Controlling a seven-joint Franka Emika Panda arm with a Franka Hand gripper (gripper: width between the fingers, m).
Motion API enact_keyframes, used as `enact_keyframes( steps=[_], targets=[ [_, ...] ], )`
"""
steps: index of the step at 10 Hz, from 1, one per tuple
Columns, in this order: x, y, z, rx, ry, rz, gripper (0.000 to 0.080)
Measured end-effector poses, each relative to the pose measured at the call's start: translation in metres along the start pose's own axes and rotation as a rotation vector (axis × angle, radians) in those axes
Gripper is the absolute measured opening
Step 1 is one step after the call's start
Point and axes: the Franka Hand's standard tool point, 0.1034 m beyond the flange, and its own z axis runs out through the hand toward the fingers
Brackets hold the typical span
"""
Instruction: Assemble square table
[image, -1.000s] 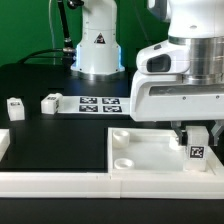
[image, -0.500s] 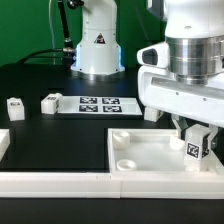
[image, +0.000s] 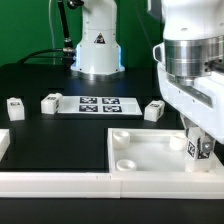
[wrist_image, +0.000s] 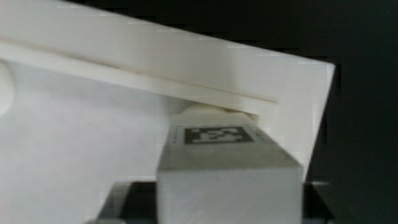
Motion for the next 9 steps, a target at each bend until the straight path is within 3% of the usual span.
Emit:
enact_keyframes(
  steps=[2, 3, 9],
  targets=[
    [0.0049, 0.0028, -0.0002, 0.044, -0.072, 0.153, 0.0291],
    [0.0062, 0.0034, -0.0004, 0.051, -0.085, 0.201, 0.0291],
    [0.0023, 0.0028, 0.0005, 0.031, -0.095, 0.496, 0.0291]
  ],
)
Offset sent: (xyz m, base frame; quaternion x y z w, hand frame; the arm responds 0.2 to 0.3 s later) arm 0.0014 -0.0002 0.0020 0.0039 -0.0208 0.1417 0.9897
